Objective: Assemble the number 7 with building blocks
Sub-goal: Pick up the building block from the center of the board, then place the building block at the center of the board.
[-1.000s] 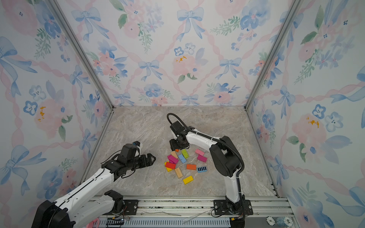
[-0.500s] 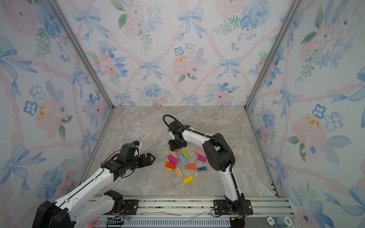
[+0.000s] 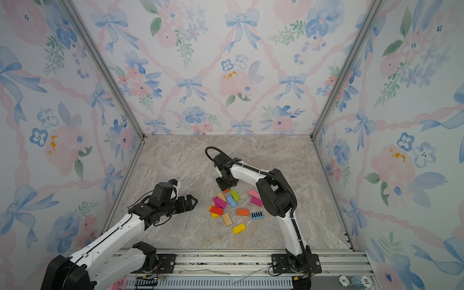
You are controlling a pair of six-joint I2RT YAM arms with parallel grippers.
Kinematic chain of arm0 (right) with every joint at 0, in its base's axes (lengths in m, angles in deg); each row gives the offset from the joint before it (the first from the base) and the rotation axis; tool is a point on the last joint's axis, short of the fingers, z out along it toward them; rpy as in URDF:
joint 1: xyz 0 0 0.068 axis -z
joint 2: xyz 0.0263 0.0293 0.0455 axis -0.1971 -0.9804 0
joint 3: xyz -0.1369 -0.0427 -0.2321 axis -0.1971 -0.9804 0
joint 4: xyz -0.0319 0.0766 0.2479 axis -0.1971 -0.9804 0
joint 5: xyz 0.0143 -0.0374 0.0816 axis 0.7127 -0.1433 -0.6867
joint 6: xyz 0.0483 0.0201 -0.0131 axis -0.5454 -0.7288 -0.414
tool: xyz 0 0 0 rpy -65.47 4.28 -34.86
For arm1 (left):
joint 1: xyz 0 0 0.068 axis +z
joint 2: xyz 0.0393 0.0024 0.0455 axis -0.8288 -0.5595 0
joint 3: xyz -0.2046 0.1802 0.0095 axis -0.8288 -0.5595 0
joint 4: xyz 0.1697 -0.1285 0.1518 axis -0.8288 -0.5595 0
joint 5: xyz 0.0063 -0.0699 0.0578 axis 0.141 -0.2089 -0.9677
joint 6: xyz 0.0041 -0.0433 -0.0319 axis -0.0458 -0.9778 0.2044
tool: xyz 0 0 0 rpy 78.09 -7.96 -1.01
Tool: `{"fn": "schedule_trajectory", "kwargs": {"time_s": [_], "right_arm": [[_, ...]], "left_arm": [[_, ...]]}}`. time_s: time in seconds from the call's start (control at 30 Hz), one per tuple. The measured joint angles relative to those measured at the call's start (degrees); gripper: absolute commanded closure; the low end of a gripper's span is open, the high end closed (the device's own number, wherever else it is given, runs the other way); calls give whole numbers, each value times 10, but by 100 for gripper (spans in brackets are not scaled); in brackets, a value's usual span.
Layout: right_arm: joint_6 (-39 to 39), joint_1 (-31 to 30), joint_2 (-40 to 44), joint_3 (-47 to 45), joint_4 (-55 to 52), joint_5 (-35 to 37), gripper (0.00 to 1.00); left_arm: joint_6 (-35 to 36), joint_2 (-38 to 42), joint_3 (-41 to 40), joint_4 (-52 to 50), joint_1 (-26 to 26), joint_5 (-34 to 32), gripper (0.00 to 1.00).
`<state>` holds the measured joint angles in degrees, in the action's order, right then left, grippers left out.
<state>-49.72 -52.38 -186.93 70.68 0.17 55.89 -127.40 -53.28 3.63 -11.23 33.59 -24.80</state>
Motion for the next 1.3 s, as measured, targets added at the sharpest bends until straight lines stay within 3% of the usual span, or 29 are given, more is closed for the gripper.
{"fn": "schedule_trajectory", "kwargs": {"time_s": [0.1,0.3,0.57,0.77,0.93,1.1,1.3], "right_arm": [[16,-6,1,-3,3,18,73],[33,-11,29,-46,38,34,77],[135,-12,54,-24,76,-7,78],[289,-39,34,61,104,-58,82],[398,-70,-70,210,81,-80,85],[449,-86,-198,372,18,-82,85],[456,-89,-269,454,-28,-82,84]], "left_arm": [[0,0,0,0,0,0,4],[-3,25,0,-3,8,6,5],[-37,240,-2,-4,67,0,7],[-63,319,-19,-7,83,-7,7],[-76,357,-31,-16,83,-18,7],[-78,375,-31,-22,83,-22,7],[-77,375,-31,-31,83,-22,7]]}}
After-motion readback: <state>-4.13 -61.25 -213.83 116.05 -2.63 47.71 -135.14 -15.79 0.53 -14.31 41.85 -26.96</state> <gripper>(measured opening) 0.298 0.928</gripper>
